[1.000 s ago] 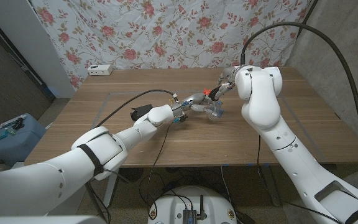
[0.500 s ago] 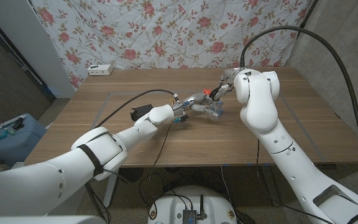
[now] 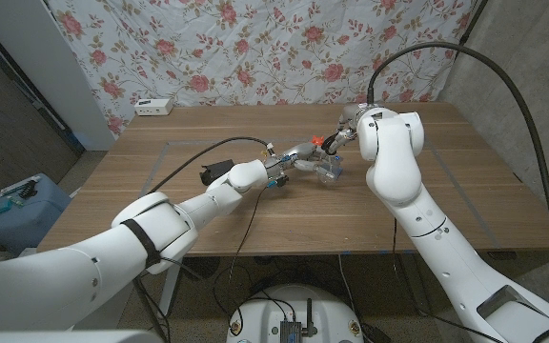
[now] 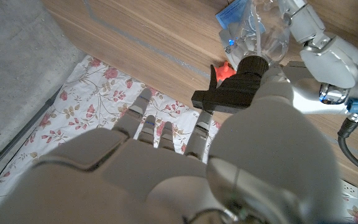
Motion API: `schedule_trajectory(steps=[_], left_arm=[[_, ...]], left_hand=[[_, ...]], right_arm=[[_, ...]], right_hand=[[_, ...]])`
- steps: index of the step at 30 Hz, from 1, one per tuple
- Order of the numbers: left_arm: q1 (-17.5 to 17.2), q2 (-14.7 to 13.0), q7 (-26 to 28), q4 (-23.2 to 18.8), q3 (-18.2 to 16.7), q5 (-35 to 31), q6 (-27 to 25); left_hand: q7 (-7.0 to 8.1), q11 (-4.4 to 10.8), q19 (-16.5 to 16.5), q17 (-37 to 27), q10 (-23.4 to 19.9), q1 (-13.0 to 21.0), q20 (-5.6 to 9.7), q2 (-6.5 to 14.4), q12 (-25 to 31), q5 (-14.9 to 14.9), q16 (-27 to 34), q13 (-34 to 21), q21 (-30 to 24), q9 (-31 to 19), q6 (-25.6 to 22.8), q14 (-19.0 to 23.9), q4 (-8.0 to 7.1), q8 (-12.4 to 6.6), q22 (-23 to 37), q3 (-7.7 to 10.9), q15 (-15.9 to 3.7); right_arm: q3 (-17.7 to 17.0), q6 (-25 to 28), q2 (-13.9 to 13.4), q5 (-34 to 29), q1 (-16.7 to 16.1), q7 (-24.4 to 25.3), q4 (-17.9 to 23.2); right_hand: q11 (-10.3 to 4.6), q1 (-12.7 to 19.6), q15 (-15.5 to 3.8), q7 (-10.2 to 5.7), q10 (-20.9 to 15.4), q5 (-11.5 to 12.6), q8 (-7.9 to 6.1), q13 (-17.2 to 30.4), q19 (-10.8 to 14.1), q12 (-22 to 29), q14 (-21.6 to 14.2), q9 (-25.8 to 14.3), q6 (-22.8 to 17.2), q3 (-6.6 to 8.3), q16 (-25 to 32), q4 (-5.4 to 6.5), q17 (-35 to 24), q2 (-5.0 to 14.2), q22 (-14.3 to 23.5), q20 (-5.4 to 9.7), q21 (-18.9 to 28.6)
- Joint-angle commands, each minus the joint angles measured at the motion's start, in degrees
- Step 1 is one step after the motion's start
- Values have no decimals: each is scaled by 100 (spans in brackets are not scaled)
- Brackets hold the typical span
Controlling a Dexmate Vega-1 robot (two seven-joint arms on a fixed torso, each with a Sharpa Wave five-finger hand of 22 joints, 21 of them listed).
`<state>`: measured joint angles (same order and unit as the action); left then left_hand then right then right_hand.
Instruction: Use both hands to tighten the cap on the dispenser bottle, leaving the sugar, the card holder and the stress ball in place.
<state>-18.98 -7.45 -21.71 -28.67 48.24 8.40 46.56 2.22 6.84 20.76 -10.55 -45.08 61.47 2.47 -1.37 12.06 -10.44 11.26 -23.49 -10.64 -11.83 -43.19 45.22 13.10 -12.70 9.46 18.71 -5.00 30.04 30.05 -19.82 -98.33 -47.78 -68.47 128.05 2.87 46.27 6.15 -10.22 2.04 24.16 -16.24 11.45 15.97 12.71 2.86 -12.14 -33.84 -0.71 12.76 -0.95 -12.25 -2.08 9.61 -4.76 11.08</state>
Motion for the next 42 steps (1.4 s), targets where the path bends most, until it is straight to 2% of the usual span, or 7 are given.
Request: schedule_trajectory(steps=[1, 21, 24, 26, 34, 38, 42], left_arm=[[47, 54, -17, 128, 12, 28, 29], [100, 105, 11, 253, 40, 32, 58], [82, 86, 7, 210, 39, 34, 61], [68, 75, 11, 182, 36, 35, 60], [-43, -22, 12, -63, 21, 30, 38], [-117, -97, 36, -246, 8, 15, -14], [-175, -152, 50, -391, -4, 5, -58]], left_hand=[[125, -4, 26, -13, -38, -217, 357, 641, 18, -39, 47, -31, -7, -33, -499, 60, -414, -28, 9, 424, -421], [129, -16, 24, -13, -34, -228, 355, 648, 15, -39, 45, -30, -6, -33, -508, 61, -423, -31, 9, 425, -425], [122, -14, 22, -11, -33, -221, 354, 644, 14, -40, 46, -30, -6, -33, -510, 67, -417, -32, 9, 427, -435], [118, -7, 21, -12, -37, -222, 352, 645, 15, -40, 45, -30, -5, -33, -506, 61, -417, -30, 9, 427, -428], [131, -6, 23, -12, -41, -220, 352, 643, 17, -40, 43, -31, -6, -33, -509, 58, -414, -31, 10, 427, -424], [123, -8, 25, -14, -35, -222, 346, 652, 14, -41, 45, -31, -7, -33, -500, 61, -419, -28, 10, 429, -419], [117, -16, 25, -15, -32, -225, 342, 657, 13, -42, 43, -32, -7, -33, -502, 55, -423, -28, 10, 429, -412]], right_arm=[[19, 23, 48, -93, -21, 193, -104], [27, 159, 174, -273, -73, 397, -196], [25, 181, 197, -298, -103, 469, -191], [29, 185, 214, -318, -120, 485, -183], [56, 215, 315, -497, -190, 553, -174], [71, 239, 401, -651, -239, 574, -173], [87, 283, 495, -755, -319, 728, -176]], right_hand=[[-1, -49, -18, 9, -128, 21, -98, 14, 111, 43, -84, -8, -268, -40, 36, -4, 2, 24, 0, 10, 24], [-27, -287, -176, 93, -790, -23, -360, 0, 371, 155, -483, 42, -1257, -106, 123, 110, 6, 111, 1, 75, 28], [-45, -327, -237, 162, -958, -41, -413, -3, 450, 179, -599, 55, -1487, -117, 144, 129, 12, 133, 1, 108, 34], [-16, -341, -245, 141, -1016, -48, -440, -5, 477, 185, -633, 60, -1597, -116, 148, 138, 13, 153, 1, 113, 34], [-79, -398, -338, 142, -1303, -93, -517, -11, 559, 222, -830, 83, -1969, -128, 179, 165, 23, 194, 2, 134, 26], [-50, -410, -384, 136, -1466, -115, -552, -13, 620, 247, -959, 93, -2146, -132, 205, 169, 29, 208, 2, 140, 30], [-64, -440, -438, 197, -1678, -141, -593, -17, 719, 284, -1134, 104, -2364, -133, 244, 186, 33, 244, 3, 162, 45]])
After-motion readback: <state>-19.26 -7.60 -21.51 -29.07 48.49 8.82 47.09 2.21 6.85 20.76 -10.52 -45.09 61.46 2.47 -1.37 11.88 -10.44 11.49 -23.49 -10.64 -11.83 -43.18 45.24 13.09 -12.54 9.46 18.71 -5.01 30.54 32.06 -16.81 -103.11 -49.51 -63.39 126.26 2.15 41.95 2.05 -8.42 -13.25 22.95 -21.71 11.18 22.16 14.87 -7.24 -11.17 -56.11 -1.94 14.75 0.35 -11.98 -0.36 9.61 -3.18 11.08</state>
